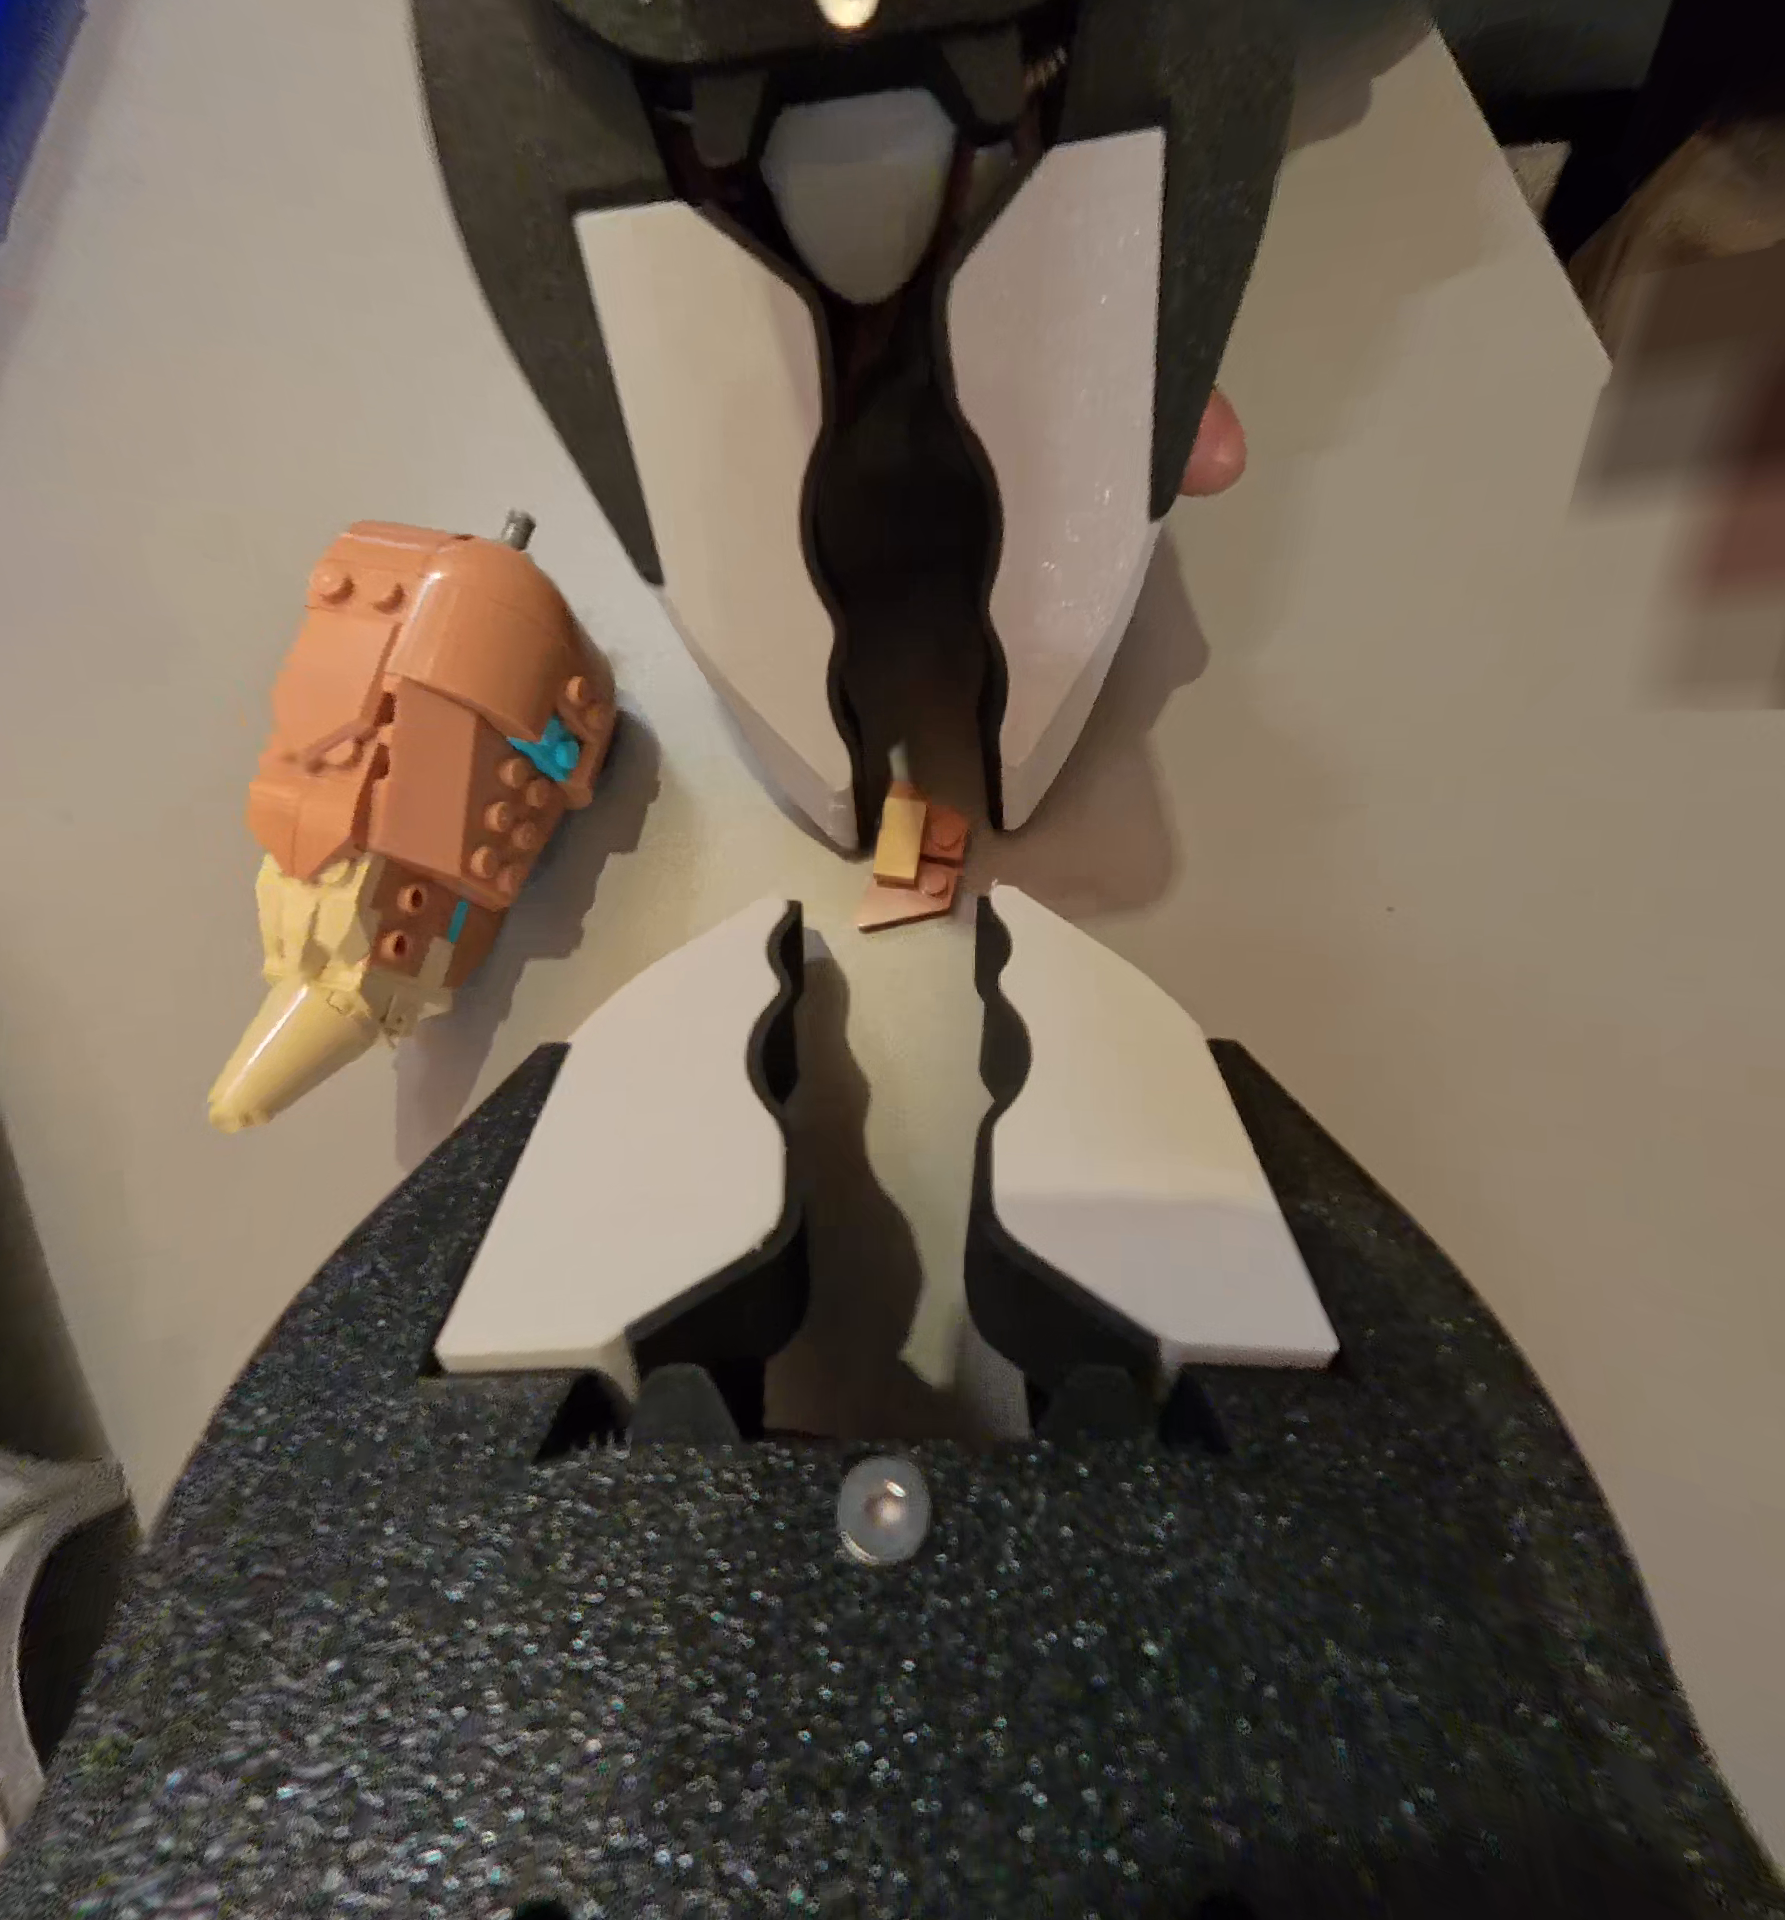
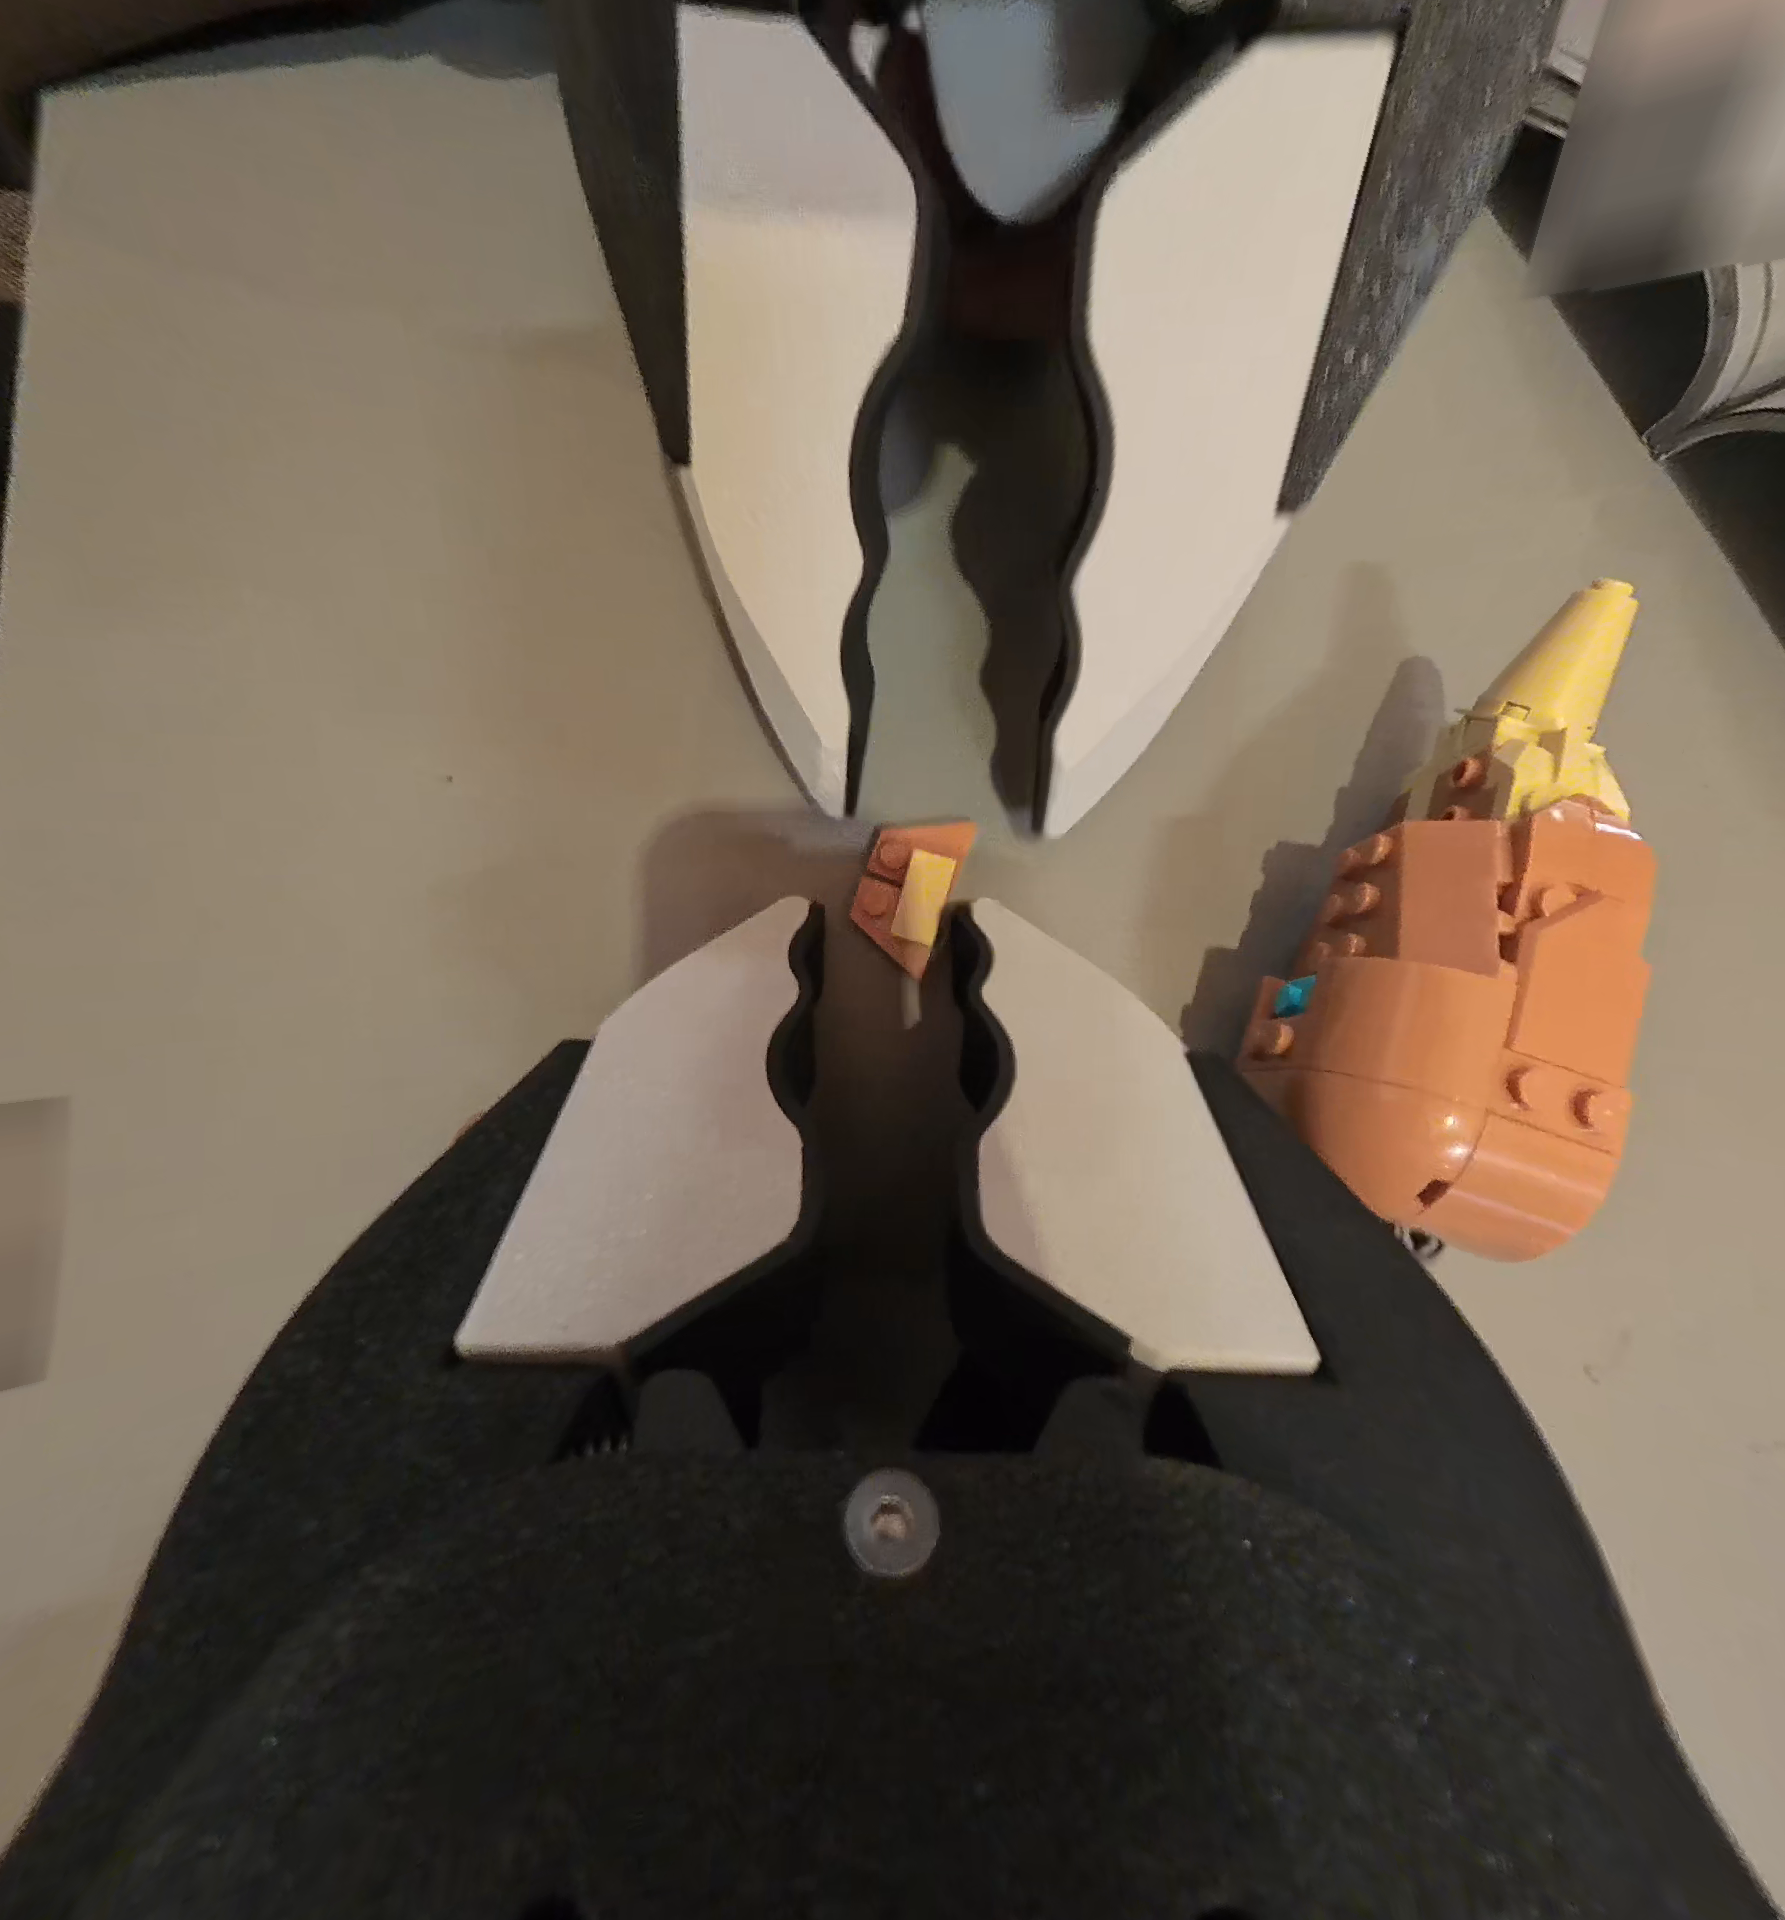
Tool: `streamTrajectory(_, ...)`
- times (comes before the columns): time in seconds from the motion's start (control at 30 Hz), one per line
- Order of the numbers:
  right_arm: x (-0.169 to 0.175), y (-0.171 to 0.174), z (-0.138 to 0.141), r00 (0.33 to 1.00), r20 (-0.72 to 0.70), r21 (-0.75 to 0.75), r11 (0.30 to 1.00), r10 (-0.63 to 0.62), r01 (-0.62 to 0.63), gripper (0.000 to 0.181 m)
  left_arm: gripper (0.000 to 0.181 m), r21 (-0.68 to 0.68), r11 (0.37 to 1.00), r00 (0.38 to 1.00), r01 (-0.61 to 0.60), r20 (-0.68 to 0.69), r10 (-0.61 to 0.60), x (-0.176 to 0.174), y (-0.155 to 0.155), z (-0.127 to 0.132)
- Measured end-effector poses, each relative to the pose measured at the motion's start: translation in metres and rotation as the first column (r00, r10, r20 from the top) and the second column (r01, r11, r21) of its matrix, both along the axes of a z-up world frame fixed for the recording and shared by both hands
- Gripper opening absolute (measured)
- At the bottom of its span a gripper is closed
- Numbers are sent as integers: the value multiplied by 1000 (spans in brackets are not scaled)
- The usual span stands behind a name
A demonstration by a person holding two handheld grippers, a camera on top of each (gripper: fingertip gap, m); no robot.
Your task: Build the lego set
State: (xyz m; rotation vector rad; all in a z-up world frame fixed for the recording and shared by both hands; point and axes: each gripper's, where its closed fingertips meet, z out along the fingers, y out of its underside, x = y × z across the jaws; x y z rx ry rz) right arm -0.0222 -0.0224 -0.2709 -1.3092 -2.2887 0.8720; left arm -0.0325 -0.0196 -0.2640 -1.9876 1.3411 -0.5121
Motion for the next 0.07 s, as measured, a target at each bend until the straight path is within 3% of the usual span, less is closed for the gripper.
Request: streamTrajectory(0.07,3,3,0,1000,-7,27,999,-18,18,27,33,3,995,994,-103,-23,103,-6,1,1)
